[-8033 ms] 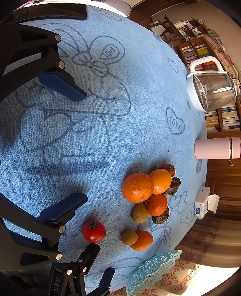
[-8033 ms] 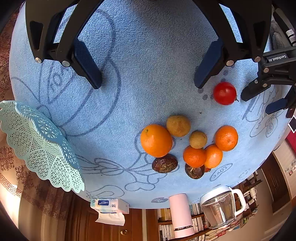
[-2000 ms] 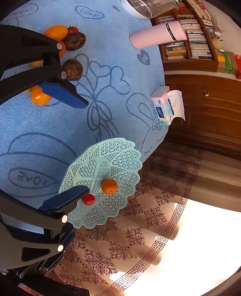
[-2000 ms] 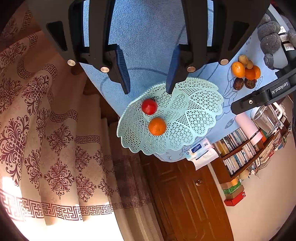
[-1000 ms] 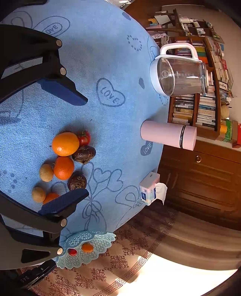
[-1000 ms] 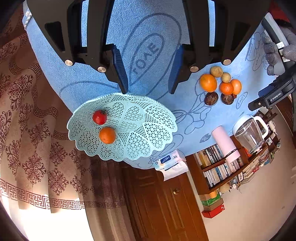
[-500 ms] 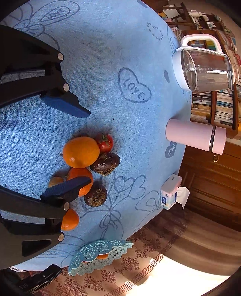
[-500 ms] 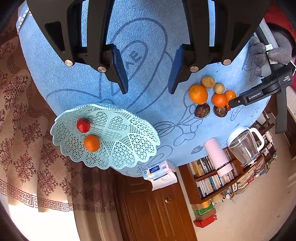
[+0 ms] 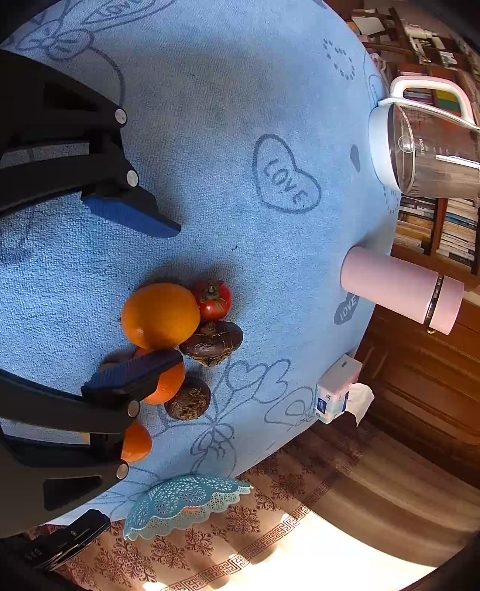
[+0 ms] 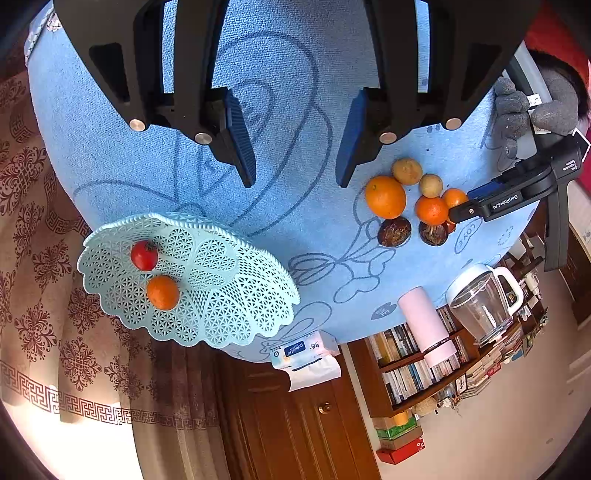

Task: Organize fruits
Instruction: 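Move the right gripper back toward the fruits and close on a large orange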

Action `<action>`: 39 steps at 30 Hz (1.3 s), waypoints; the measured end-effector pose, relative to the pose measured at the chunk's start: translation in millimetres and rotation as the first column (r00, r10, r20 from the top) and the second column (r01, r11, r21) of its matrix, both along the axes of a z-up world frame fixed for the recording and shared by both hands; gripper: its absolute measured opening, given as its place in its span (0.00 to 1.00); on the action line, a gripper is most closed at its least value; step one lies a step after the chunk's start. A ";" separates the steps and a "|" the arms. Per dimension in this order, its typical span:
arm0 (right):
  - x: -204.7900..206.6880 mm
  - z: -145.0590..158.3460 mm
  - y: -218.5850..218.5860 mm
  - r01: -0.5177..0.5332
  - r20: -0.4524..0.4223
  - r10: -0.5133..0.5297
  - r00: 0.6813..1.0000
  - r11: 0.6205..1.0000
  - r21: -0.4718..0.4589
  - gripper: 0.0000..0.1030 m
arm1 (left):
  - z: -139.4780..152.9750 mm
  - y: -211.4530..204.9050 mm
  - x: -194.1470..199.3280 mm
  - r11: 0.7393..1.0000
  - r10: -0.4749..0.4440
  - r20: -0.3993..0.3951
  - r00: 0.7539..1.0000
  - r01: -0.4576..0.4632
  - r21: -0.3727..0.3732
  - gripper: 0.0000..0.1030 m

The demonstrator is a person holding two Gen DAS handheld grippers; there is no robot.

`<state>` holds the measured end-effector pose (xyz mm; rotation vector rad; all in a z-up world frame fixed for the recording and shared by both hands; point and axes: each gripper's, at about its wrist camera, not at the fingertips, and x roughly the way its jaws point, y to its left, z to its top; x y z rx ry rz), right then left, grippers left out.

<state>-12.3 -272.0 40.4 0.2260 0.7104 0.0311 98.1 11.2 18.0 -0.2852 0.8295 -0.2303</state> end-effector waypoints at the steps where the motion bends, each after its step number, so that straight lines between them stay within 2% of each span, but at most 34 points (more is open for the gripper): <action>1: 0.5 -0.4 -0.1 0.001 -0.001 -0.001 1.000 1.000 0.000 0.45 | 0.2 -0.7 -0.5 1.000 -0.001 0.002 1.000 0.001 0.006 0.62; 6: 3.7 -4.0 3.0 -0.012 -0.012 0.012 1.000 1.000 0.002 0.45 | 0.4 -9.9 0.0 0.999 -0.016 0.005 1.000 0.016 0.051 0.62; 9: 5.3 -6.1 8.7 -0.029 -0.019 0.029 0.999 1.000 0.000 0.45 | 0.1 -8.6 1.2 0.999 -0.020 0.001 1.000 0.020 0.038 0.60; 11: 6.0 -6.7 12.3 -0.040 -0.021 0.040 0.999 0.999 -0.003 0.45 | 0.5 -8.8 0.6 0.999 -0.044 0.005 0.999 0.044 0.012 0.47; 14: 6.2 -6.8 15.8 -0.050 -0.024 0.050 0.998 0.999 -0.007 0.45 | 1.8 -11.9 -2.2 0.997 -0.074 0.016 0.997 0.074 0.008 0.37; 20: 6.4 -5.2 16.9 -0.047 -0.023 0.047 0.999 0.999 -0.012 0.45 | 1.1 -3.6 -5.7 0.997 -0.072 0.009 0.997 0.072 -0.034 0.37; 24: 7.7 -5.3 18.9 -0.050 -0.026 0.049 0.998 0.999 -0.017 0.45 | 7.6 -3.3 -14.4 0.999 -0.046 0.048 0.998 0.045 0.025 0.37; 28: 11.1 -6.5 24.5 -0.069 -0.034 0.068 0.997 0.998 -0.013 0.45 | 2.3 -10.7 -13.0 0.996 -0.089 0.021 0.996 0.088 0.026 0.39; 31: 14.0 -6.6 29.9 -0.085 -0.038 0.085 0.996 0.996 -0.011 0.45 | -3.0 -16.7 -9.7 0.994 -0.098 -0.002 0.995 0.098 0.054 0.39; 39: 23.1 -7.2 37.5 -0.118 -0.059 0.119 0.991 0.993 0.018 0.45 | 0.5 -10.2 -12.8 0.997 -0.078 0.024 0.997 0.077 0.031 0.37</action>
